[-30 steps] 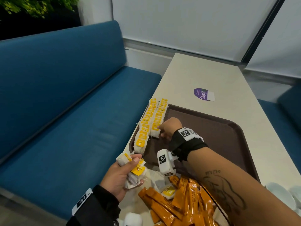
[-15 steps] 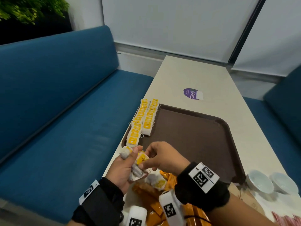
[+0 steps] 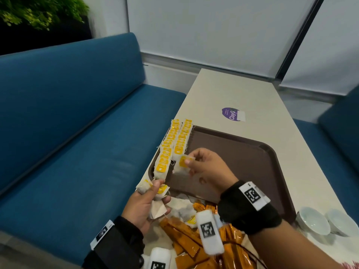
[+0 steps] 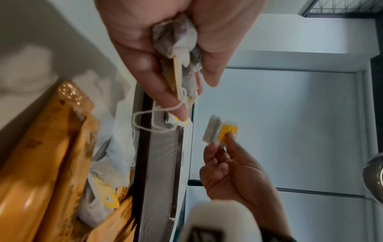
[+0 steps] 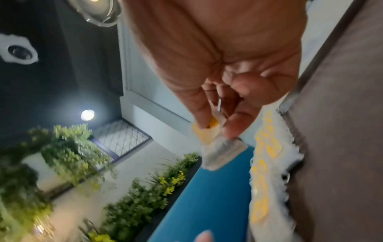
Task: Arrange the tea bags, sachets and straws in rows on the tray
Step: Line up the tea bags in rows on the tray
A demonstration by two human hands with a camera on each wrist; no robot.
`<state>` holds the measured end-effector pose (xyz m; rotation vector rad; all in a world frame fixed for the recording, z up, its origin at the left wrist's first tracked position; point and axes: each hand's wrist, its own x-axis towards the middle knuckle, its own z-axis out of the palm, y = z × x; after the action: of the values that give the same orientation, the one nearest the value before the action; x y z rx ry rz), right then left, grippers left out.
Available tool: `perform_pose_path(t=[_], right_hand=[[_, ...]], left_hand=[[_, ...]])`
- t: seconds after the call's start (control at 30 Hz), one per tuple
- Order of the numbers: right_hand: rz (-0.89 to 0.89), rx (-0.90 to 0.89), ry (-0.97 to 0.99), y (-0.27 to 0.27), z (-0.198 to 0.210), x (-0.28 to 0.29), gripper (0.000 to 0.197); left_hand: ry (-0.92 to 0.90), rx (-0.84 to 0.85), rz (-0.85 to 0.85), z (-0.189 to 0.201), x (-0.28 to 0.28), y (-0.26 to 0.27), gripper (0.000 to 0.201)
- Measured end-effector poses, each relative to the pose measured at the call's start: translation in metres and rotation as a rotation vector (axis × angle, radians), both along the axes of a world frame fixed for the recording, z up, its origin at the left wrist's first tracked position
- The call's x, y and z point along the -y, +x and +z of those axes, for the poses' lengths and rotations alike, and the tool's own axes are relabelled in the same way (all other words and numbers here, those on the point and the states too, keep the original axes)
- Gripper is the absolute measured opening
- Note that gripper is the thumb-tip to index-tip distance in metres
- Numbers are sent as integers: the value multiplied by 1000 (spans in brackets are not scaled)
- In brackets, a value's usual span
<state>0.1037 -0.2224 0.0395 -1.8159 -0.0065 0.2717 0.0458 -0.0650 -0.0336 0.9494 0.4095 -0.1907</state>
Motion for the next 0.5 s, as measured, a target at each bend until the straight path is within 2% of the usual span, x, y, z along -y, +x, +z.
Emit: perform_pose_path(t=[0.13,0.23,0.3,0.37,0.4,0.43,0.47,0.5], right_hand=[[-84,72,-288,55,-21,0,16],[-41,-19,-423,85,-39,-8,18],[2,-107,-440,96,-47,-16,6],[11,-187,-435,105,-55,-27,27],[-42,-248,-403,108,-56,-30,35],[-24,-280,-471,109,-54,-36,41],[122,-162,-745,105,-57,-39,46],[200,-107,-896,106,-59,-42,48]], left_hand=[[31,-20,17,-1,-5,0,17],[34,-28,20,0,-7,1,16],[39,-39,21,0,-9,1,15],[40,-48,17,0,-10,1,15],[38,-51,13,0,-11,1,15],[37,-54,8,-1,-12,1,16],[37,-56,4,-2,-12,1,16],[36,-58,1,-2,-13,2,16]])
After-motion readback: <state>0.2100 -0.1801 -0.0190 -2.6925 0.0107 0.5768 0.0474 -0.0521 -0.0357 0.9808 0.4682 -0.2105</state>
